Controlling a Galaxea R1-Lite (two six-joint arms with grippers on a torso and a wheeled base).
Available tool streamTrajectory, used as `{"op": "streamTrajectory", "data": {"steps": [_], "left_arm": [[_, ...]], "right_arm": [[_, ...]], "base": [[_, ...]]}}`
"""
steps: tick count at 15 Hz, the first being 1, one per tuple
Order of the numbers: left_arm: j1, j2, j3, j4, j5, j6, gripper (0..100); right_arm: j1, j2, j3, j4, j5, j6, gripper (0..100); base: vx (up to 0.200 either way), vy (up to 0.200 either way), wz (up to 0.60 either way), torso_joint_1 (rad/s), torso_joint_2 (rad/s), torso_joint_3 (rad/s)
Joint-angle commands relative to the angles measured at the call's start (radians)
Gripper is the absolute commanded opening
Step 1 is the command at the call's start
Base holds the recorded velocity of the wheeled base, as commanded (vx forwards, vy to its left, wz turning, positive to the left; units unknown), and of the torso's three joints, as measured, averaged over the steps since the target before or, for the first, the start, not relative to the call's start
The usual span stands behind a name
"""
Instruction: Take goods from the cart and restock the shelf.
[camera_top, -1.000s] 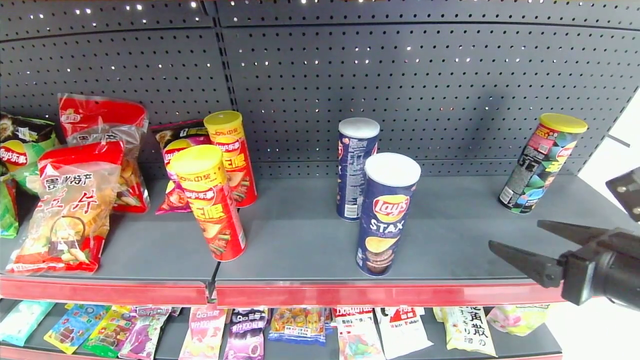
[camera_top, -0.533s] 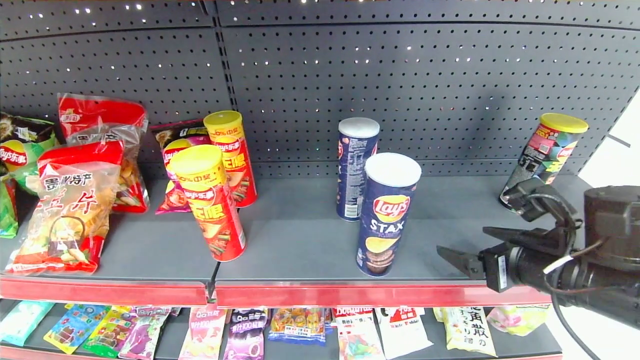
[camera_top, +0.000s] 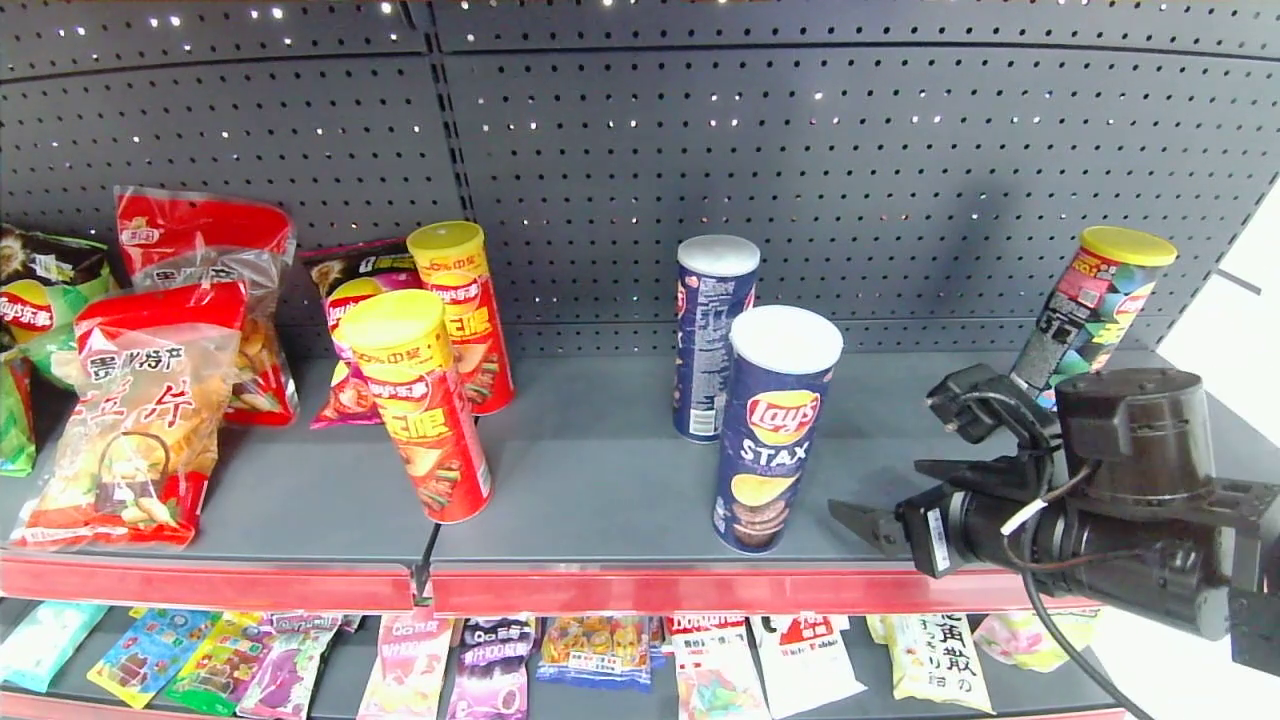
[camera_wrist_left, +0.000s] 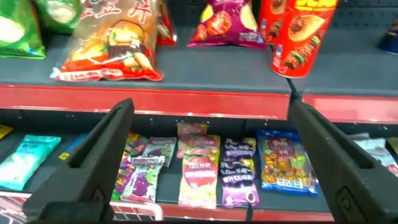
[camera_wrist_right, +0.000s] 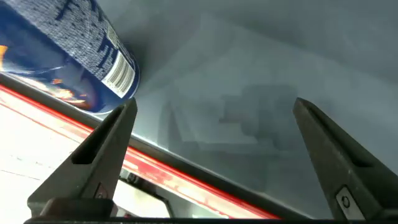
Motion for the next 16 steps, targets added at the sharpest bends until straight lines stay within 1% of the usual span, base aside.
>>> {"op": "streamTrajectory", "data": {"steps": [1,5,8,10,16], "left_arm": [[0.000,-0.001,0.000,0.010,-0.004,0.003,100],[0.000,-0.001,0.000,0.010,-0.004,0.003,100],[0.000,-0.001,0.000,0.010,-0.004,0.003,100],[0.000,-0.001,0.000,0.010,-0.004,0.003,100],[0.000,-0.001,0.000,0.010,-0.004,0.003,100]], "right_arm": [[0.011,0.021,-0.009,-0.002,0.001,-0.001,100],[0.028,0.037,-0.014,-0.002,0.001,-0.001,100],[0.026,0.077,-0.052,-0.002,-0.002,-0.001,100],[0.026,0.101,-0.075,-0.002,-0.036,-0.001,100],[0.029,0.115,-0.081,0.000,-0.036,-0.001,100]], "base": [[0.000,0.000,0.00,0.000,0.00,0.000],[0.000,0.000,0.00,0.000,0.00,0.000],[0.000,0.000,0.00,0.000,0.00,0.000],[0.000,0.000,0.00,0.000,0.00,0.000],[0.000,0.000,0.00,0.000,0.00,0.000]]}}
